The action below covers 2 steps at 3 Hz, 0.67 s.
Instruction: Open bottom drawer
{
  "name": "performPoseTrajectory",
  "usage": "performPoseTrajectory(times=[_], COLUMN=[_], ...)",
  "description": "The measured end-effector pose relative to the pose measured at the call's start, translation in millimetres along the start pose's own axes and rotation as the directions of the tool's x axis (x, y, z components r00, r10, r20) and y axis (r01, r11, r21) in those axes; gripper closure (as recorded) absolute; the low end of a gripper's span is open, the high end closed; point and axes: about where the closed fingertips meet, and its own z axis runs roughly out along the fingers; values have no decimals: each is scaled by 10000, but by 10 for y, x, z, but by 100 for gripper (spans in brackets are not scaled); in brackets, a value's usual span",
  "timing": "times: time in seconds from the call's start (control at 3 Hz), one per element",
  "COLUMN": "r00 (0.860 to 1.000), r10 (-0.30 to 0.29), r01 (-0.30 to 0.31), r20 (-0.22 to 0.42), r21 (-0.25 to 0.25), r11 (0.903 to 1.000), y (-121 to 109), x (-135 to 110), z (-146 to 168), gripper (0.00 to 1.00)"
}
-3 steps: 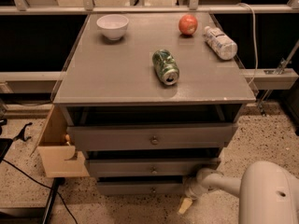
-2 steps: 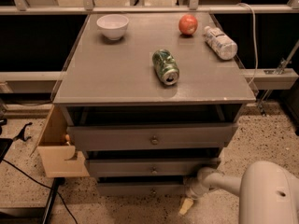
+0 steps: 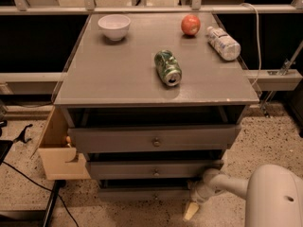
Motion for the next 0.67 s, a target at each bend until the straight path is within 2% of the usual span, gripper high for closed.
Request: performPoseTrajectory(times=[0.67], r00=[9997], r10=[242], r01=[-243], r20=[-28], r21=[-529], r11=[9983], y=[200], x=[87], z=[-72], gripper=[0])
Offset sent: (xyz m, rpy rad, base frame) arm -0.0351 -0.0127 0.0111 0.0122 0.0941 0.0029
